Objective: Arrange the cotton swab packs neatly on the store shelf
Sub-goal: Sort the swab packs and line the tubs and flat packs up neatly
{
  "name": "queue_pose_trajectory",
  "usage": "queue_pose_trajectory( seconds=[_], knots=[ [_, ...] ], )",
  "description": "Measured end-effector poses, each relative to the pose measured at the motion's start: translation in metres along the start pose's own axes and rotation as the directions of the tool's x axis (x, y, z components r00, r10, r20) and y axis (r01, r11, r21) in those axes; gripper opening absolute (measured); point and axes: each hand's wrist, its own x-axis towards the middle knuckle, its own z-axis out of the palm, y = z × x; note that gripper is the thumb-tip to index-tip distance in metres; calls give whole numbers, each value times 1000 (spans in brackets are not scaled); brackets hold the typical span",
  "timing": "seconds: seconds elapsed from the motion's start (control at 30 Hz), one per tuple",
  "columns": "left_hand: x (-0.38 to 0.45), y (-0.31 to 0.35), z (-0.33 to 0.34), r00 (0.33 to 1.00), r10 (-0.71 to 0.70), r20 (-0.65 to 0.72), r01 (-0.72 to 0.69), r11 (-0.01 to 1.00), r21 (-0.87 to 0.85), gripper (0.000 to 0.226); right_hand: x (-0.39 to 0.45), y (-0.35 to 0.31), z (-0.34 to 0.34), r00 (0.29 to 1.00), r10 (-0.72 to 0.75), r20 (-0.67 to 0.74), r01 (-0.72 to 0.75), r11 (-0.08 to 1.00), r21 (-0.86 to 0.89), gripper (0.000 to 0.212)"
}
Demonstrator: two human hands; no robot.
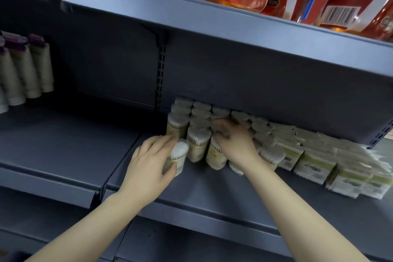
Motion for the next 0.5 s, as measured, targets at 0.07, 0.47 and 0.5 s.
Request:
queue_pose_trajectory(
  seconds=[0.07,0.47,0.5],
  knots=[
    [4,-3,3,1000,22,-4,-22,1000,20,56,6,1,6,999,-17,36,20,997,-75,37],
    [35,-17,18,998,59,-33,-55,993,105,49,19,4,26,976,-29,214,83,964,-251,44],
    [38,-17,19,998,63,-20,-61,992,114,49,19,4,27,974,-21,224,76,969,-237,43]
  ],
)
